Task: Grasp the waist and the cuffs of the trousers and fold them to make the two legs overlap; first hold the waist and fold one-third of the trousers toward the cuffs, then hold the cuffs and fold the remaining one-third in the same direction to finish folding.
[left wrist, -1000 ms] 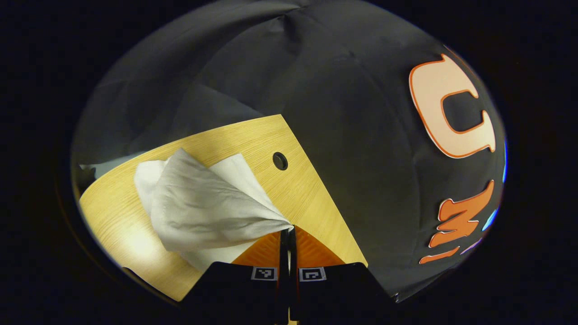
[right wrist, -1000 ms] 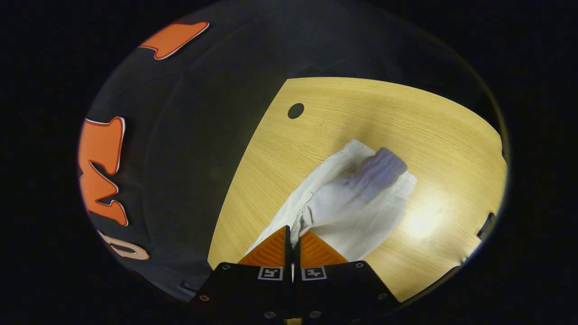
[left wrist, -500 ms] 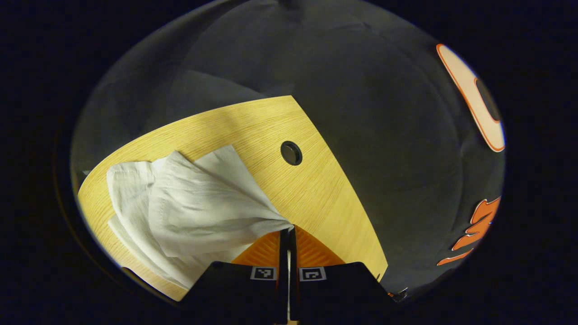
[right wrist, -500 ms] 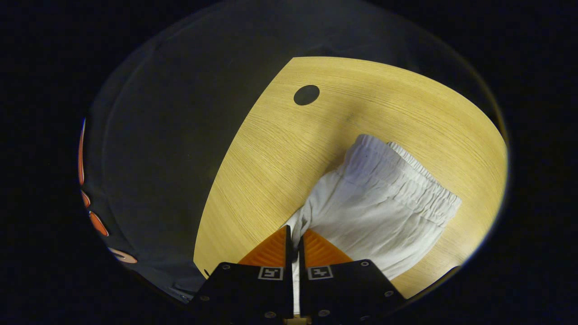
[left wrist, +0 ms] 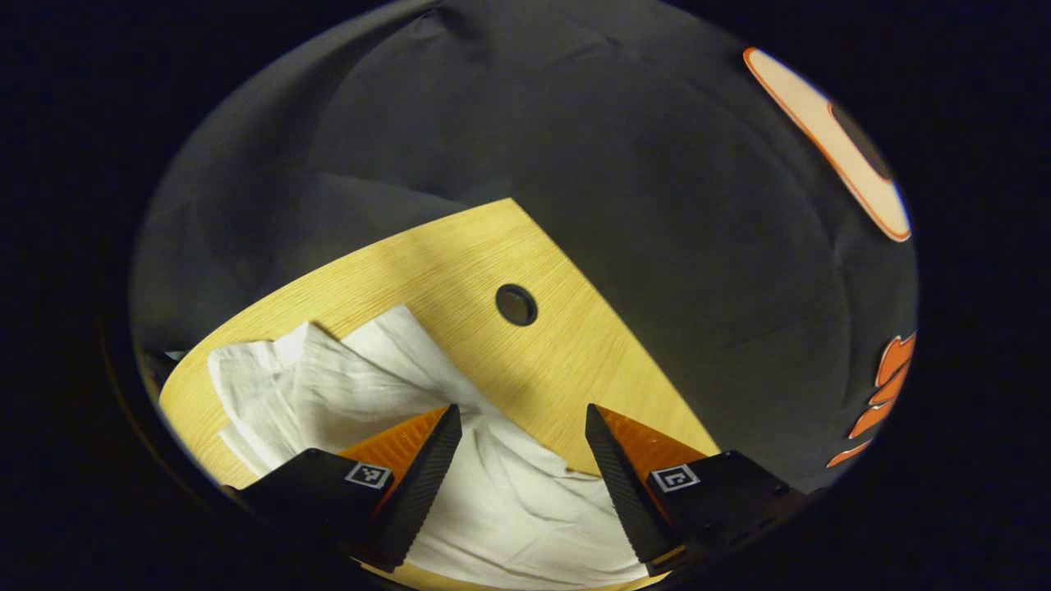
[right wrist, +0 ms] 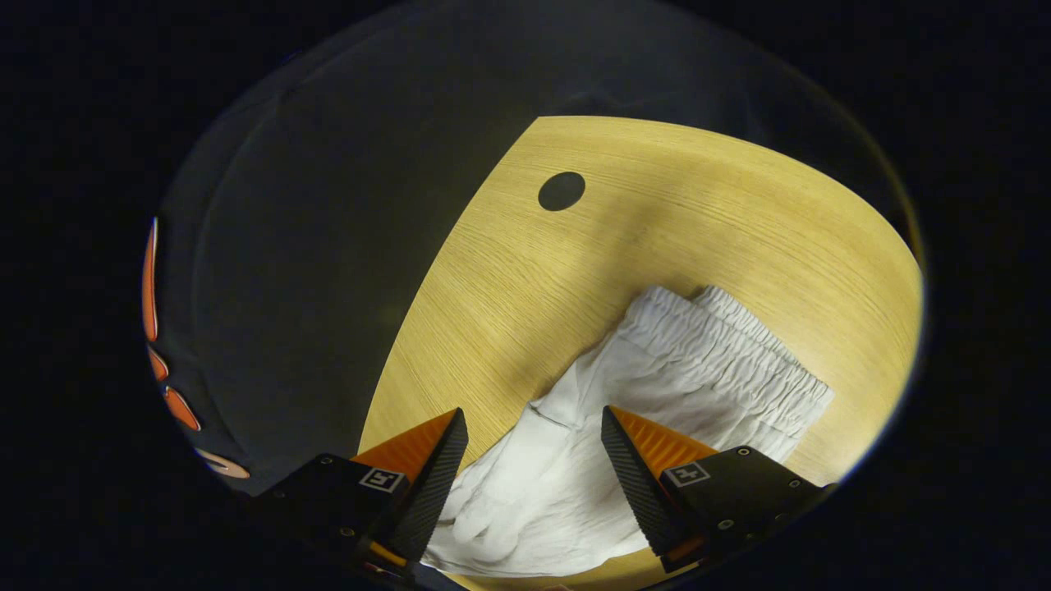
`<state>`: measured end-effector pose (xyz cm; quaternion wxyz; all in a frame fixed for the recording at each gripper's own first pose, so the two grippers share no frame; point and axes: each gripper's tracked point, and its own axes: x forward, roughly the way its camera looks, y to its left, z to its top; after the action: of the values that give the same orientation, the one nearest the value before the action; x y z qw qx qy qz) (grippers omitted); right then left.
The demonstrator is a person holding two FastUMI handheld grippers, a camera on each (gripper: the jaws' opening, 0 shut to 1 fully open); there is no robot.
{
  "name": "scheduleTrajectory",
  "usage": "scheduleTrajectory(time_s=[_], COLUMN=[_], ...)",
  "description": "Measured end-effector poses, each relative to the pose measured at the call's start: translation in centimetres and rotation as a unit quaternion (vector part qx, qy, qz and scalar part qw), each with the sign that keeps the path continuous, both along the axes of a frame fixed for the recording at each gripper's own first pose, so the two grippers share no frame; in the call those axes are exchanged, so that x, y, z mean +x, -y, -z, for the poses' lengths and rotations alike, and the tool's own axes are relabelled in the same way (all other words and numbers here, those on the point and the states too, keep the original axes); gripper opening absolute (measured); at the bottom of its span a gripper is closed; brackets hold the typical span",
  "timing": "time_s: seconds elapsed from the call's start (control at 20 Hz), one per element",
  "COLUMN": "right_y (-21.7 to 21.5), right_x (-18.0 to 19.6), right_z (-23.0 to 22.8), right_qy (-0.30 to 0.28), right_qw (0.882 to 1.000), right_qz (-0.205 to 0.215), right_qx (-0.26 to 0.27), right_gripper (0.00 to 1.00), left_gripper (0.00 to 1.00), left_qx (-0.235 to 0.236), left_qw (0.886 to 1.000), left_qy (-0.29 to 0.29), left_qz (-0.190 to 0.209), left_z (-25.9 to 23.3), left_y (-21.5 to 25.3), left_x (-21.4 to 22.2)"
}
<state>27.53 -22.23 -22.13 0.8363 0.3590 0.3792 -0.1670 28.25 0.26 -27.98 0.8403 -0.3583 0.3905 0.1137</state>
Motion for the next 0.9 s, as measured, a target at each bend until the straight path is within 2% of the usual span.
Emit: scheduleTrajectory(time_s=[0.3,0.35,0.4,0.55,0.65,0.8,0.9], right_y=[-1.7,-1.7,-1.8,-2.5,-2.8,-2.2,-1.6], right_x=[-2.6,-3.1,-3.7,-6.1,-8.0,-11.0,-12.8], right_z=[-5.4,-6.4,-7.3,-9.3,-9.9,-9.9,-10.3], right_qy=[0.060,0.073,0.084,0.101,0.109,0.116,0.130], right_qw=[0.996,0.994,0.992,0.987,0.984,0.982,0.978], right_qz=[-0.042,-0.048,-0.056,-0.075,-0.086,-0.088,-0.083], right_qx=[-0.050,-0.064,-0.072,-0.094,-0.109,-0.123,-0.140], right_gripper=[0.98,0.98,0.98,0.98,0.98,0.98,0.98], left_gripper=[0.99,0.95,0.99,0.99,0.99,0.99,0.99], left_qx=[0.019,0.028,0.041,0.088,0.128,0.207,0.230], left_qw=[0.998,0.996,0.995,0.987,0.979,0.958,0.948], left_qy=[0.060,0.076,0.090,0.119,0.136,0.166,0.185], left_qz=[0.023,0.028,0.035,0.061,0.079,0.106,0.121], left_z=[-6.7,-8.0,-9.3,-12.5,-14.3,-16.2,-17.6], left_y=[-0.1,-0.2,-0.2,-0.6,-0.4,-0.5,0.5], left_x=[-1.2,-1.4,-1.8,-3.9,-5.4,-7.4,-8.1])
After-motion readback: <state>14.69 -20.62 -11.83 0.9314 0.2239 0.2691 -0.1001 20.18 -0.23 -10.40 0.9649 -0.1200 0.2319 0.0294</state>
